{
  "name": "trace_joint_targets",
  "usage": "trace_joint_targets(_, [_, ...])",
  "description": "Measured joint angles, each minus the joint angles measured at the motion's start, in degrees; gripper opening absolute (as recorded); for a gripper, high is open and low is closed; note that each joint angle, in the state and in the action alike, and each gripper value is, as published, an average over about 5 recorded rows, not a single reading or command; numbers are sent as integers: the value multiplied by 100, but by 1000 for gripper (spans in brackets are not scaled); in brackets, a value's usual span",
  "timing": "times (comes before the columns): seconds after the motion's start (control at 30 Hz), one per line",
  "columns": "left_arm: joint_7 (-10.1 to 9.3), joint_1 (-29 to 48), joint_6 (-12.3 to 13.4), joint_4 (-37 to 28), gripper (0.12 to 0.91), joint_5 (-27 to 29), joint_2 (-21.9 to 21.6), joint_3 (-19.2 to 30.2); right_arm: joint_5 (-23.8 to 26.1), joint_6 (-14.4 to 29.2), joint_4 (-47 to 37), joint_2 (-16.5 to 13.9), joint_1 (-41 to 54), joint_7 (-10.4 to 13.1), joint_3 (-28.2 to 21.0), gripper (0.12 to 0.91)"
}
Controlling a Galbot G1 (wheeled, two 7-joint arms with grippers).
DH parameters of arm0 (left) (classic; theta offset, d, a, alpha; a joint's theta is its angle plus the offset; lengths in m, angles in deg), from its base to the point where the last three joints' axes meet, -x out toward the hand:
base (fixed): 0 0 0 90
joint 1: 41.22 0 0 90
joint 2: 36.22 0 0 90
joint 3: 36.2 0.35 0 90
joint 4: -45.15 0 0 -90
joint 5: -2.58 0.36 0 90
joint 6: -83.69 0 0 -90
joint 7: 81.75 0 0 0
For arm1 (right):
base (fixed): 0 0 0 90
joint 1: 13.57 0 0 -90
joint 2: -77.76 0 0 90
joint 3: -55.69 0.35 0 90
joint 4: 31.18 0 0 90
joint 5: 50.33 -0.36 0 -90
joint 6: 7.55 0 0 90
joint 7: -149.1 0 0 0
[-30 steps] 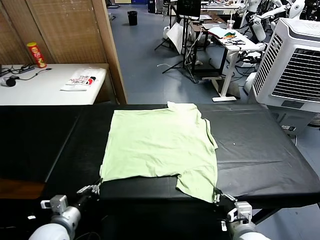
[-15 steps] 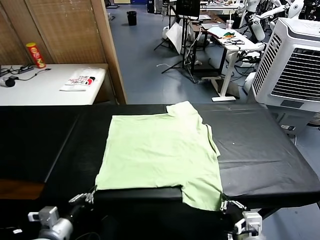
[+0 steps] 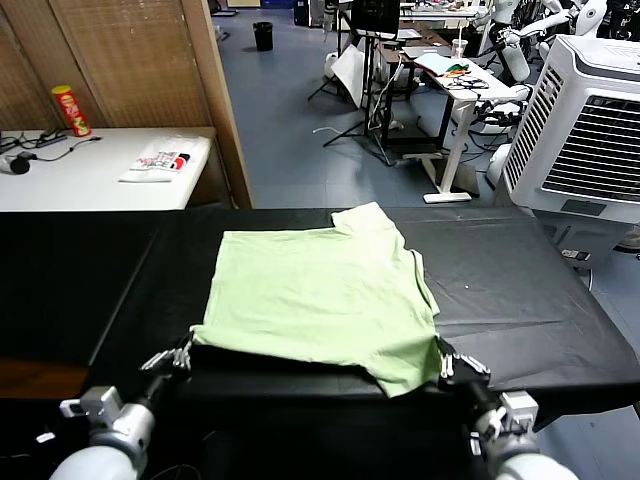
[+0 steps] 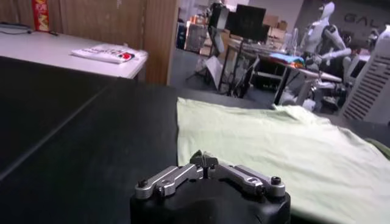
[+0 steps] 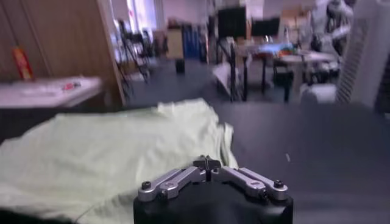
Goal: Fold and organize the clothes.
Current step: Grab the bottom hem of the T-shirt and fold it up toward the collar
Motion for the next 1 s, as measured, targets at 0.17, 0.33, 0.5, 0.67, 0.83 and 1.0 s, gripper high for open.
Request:
trace_joint_targets(0.17, [-2,585,89,-503,125,199,100,144,38,148,-819,-58,712,-51,-212,122])
trace_joint_targets(0.33, [34,1055,206,-1017,125,521,142,323,131,302,-1549,-54,1263,-136,-390,122])
trace_joint_targets(0.5, [57,1390,285,-1456,125,722,128,455,166,448,-2132,9,1714,-234,-556,122])
trace_joint_targets(0.67, [61,1586,309,-1749,125,765,96,524,170,504,-2543,73,2076,-313,-731,126])
trace_joint_targets(0.83, [58,1731,287,-1900,125,769,81,560,168,309,-2655,50,2225,-384,-817,301])
trace_joint_targets(1.0, [45,1762,272,-1904,219,769,75,549,159,8,-2377,-85,2047,-357,-742,586])
